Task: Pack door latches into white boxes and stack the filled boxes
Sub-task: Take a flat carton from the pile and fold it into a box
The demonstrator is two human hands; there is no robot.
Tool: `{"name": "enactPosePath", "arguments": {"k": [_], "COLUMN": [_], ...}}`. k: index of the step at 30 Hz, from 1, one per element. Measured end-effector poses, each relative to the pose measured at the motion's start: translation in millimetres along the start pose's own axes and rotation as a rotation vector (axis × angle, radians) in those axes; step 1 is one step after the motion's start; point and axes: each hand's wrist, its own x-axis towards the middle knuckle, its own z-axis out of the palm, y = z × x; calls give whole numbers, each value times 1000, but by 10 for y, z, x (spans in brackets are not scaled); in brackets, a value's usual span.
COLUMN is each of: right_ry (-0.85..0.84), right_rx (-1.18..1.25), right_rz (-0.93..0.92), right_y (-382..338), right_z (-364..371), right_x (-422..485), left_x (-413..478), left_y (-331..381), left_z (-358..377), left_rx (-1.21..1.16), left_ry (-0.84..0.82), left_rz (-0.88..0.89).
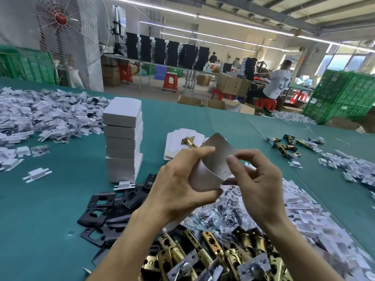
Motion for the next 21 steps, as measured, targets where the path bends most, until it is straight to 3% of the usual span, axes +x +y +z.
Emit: {"name": "enactPosePath", "arguments": {"k": [3, 6, 12, 18, 21], "right_ry": [-34, -181, -351, -368, -275], "right_rx": [31, -29, -117, -117, 127], "right_rz": [7, 73, 154, 124, 131], "right_y": [14, 19, 52, 48, 22], "right_z": [5, 46, 12, -21, -7], "right_x": [-93, -140, -188, -220, -223], "left_x": [7, -1, -26, -82, -77], "left_y": [6, -7, 7, 17, 18], "left_z": [28, 43, 84, 135, 139], "left_rx": [-88, -113, 12, 149, 143], "left_ry": [98, 133, 58, -83, -84], "left_rz": [-20, -32, -37, -104, -74]}}
